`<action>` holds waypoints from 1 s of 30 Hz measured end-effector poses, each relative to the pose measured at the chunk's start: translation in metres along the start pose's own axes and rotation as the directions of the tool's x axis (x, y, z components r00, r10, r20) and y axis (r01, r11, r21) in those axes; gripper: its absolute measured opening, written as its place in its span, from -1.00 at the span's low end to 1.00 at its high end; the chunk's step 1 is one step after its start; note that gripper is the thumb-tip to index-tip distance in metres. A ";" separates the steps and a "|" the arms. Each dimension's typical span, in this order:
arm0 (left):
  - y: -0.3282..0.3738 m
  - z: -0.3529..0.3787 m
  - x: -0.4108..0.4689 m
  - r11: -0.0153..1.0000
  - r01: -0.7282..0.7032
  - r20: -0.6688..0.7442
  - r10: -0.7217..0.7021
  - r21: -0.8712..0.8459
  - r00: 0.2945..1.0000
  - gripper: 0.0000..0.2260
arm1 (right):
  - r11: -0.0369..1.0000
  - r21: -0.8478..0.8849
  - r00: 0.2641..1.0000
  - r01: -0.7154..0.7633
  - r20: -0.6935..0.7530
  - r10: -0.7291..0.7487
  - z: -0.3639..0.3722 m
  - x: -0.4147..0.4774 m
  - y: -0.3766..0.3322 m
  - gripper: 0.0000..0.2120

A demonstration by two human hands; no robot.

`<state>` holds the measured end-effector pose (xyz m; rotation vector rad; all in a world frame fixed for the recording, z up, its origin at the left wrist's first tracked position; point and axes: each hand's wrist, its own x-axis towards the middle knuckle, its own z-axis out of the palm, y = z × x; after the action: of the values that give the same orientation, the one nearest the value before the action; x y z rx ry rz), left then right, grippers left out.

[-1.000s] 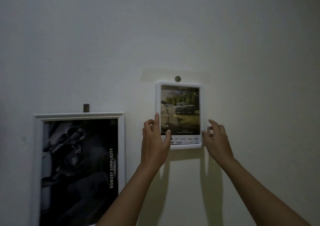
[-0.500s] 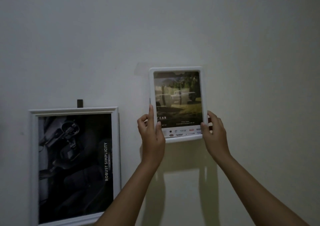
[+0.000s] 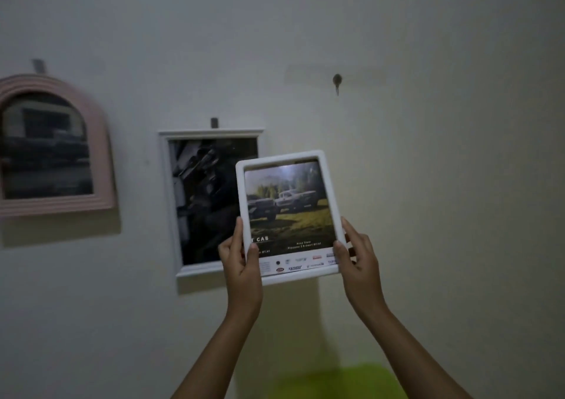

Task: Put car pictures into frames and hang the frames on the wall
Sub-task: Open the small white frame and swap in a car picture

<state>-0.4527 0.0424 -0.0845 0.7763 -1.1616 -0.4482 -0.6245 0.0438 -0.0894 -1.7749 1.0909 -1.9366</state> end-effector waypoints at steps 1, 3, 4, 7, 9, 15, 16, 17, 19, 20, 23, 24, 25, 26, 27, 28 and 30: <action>-0.001 -0.021 -0.015 0.999 0.041 -0.010 -0.041 0.000 0.999 -0.57 | 0.999 0.035 0.999 -0.027 0.019 0.026 0.010 -0.023 -0.005 -0.61; 0.000 -0.066 -0.044 0.993 0.117 -0.039 -0.117 0.003 0.992 -0.58 | 0.992 0.098 0.995 -0.076 0.070 0.069 0.030 -0.066 -0.014 -0.62; 0.001 -0.087 -0.058 0.989 0.148 -0.055 -0.147 0.013 0.988 -0.59 | 0.985 0.136 0.990 -0.111 0.098 0.098 0.041 -0.086 -0.017 -0.64; 0.002 -0.146 -0.095 0.972 0.225 -0.106 -0.217 0.070 0.970 -0.60 | 0.937 0.247 0.962 -0.248 0.176 0.208 0.076 -0.138 -0.027 -0.62; -0.002 -0.180 -0.115 0.956 0.266 -0.145 -0.248 0.120 0.958 -0.59 | 0.898 0.294 0.938 -0.328 0.216 0.272 0.099 -0.168 -0.033 -0.65; -0.024 -0.253 -0.161 0.823 0.440 -0.151 -0.414 0.360 0.898 -0.59 | 0.885 0.246 0.911 -0.395 0.226 0.344 0.139 -0.248 -0.046 -0.63; -0.027 -0.257 -0.165 0.805 0.465 -0.151 -0.442 0.368 0.884 -0.60 | 0.905 0.211 0.919 -0.370 0.227 0.323 0.142 -0.260 -0.046 -0.63; -0.025 -0.259 -0.166 0.803 0.470 -0.137 -0.453 0.367 0.881 -0.60 | 0.929 0.163 0.928 -0.332 0.232 0.291 0.145 -0.270 -0.045 -0.63; -0.018 -0.255 -0.166 0.825 0.454 -0.048 -0.466 0.337 0.883 -0.57 | 0.977 0.032 0.947 -0.209 0.255 0.194 0.148 -0.291 -0.039 -0.64; -0.014 -0.251 -0.165 0.845 0.452 0.006 -0.473 0.285 0.881 -0.54 | 0.990 -0.031 0.949 -0.140 0.280 0.144 0.148 -0.301 -0.036 -0.64; -0.010 -0.239 -0.164 0.843 0.481 0.074 -0.510 0.242 0.857 -0.40 | 0.988 -0.149 0.918 0.038 0.395 0.024 0.147 -0.322 -0.030 -0.61; -0.011 -0.238 -0.165 0.824 0.489 0.065 -0.526 0.286 0.848 -0.34 | 0.983 -0.167 0.902 0.080 0.433 0.000 0.147 -0.327 -0.029 -0.61; -0.012 -0.238 -0.167 0.800 0.505 0.045 -0.546 0.324 0.837 -0.29 | 0.975 -0.184 0.885 0.122 0.465 -0.023 0.146 -0.330 -0.028 -0.60; -0.016 -0.241 -0.169 0.781 0.520 0.020 -0.560 0.346 0.828 -0.26 | 0.966 -0.199 0.867 0.165 0.497 -0.045 0.146 -0.332 -0.027 -0.59; -0.019 -0.244 -0.172 0.764 0.542 -0.009 -0.576 0.351 0.818 -0.26 | 0.958 -0.205 0.848 0.200 0.526 -0.065 0.147 -0.333 -0.026 -0.59; -0.023 -0.247 -0.174 0.752 0.563 -0.035 -0.589 0.342 0.808 -0.27 | 0.953 -0.203 0.830 0.224 0.552 -0.077 0.148 -0.334 -0.026 -0.60; -0.028 -0.254 -0.176 0.737 0.598 -0.069 -0.611 0.315 0.789 -0.30 | 0.952 -0.191 0.805 0.240 0.587 -0.085 0.150 -0.335 -0.026 -0.61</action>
<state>-0.2766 0.2219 -0.2660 1.4591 -1.0070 -0.8315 -0.4106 0.2353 -0.3199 -2.4454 1.0139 -1.2085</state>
